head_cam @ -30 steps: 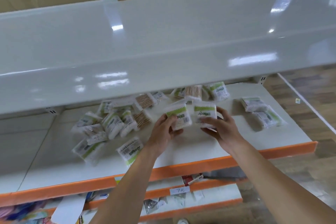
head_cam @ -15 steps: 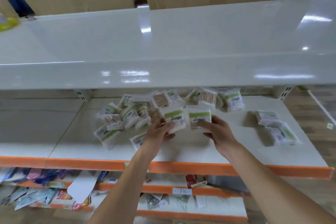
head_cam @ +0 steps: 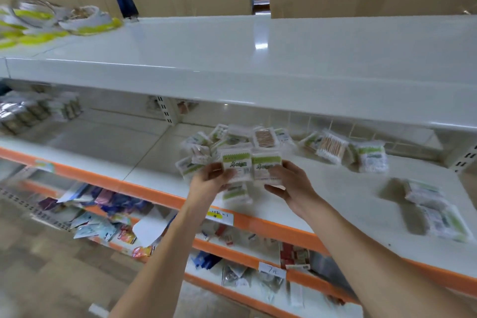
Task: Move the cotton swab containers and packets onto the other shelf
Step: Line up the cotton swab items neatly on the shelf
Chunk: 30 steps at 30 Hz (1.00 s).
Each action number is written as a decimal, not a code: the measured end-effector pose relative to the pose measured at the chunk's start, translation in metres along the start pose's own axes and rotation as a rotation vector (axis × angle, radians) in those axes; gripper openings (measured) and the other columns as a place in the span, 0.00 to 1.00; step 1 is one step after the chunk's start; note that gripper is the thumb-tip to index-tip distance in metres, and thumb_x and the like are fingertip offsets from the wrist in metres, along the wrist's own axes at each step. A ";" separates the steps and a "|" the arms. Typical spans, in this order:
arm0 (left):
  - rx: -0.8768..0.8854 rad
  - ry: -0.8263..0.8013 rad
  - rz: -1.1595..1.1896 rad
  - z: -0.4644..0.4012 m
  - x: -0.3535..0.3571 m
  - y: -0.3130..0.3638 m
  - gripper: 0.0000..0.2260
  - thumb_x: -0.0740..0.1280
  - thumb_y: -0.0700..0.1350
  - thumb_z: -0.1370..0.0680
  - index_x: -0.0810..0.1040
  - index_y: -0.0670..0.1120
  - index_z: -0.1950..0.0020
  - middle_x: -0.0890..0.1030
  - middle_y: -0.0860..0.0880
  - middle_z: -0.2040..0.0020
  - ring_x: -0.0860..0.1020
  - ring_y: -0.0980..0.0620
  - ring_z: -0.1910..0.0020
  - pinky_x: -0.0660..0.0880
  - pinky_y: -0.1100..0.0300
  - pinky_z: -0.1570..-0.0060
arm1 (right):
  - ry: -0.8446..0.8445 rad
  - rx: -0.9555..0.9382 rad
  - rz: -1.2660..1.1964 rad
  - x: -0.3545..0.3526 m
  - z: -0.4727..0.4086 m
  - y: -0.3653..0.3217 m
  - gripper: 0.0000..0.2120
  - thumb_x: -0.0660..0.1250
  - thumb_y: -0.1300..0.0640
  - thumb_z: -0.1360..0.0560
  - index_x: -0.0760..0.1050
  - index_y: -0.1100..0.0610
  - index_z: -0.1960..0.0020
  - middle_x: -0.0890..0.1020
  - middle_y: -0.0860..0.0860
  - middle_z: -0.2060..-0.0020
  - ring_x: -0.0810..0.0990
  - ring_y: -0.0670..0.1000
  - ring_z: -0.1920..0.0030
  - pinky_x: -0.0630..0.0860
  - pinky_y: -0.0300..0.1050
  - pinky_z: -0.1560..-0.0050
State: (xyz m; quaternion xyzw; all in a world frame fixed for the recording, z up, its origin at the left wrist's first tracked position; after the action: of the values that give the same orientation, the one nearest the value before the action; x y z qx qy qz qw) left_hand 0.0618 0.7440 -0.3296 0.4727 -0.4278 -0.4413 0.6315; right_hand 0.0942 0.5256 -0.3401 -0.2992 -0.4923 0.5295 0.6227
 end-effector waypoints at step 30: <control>0.113 0.484 0.093 0.075 -0.340 0.017 0.09 0.74 0.39 0.25 0.82 0.44 0.45 0.85 0.42 0.47 0.84 0.45 0.49 0.82 0.51 0.50 | -0.432 0.057 0.146 0.335 -0.014 0.105 0.13 0.73 0.63 0.27 0.80 0.53 0.44 0.88 0.51 0.53 0.86 0.50 0.55 0.81 0.44 0.57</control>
State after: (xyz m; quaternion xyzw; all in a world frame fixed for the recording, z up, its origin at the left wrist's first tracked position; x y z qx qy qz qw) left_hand -0.0908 1.0567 -0.3413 0.5790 -0.3094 -0.2611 0.7077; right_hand 0.0537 0.8750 -0.3391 -0.1958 -0.5761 0.6385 0.4712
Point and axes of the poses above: each hand's wrist, its own z-axis away from the middle knuckle, its own x-axis out of the palm, y = z × x, the point moved 6 cm from there along -z, towards the middle knuckle
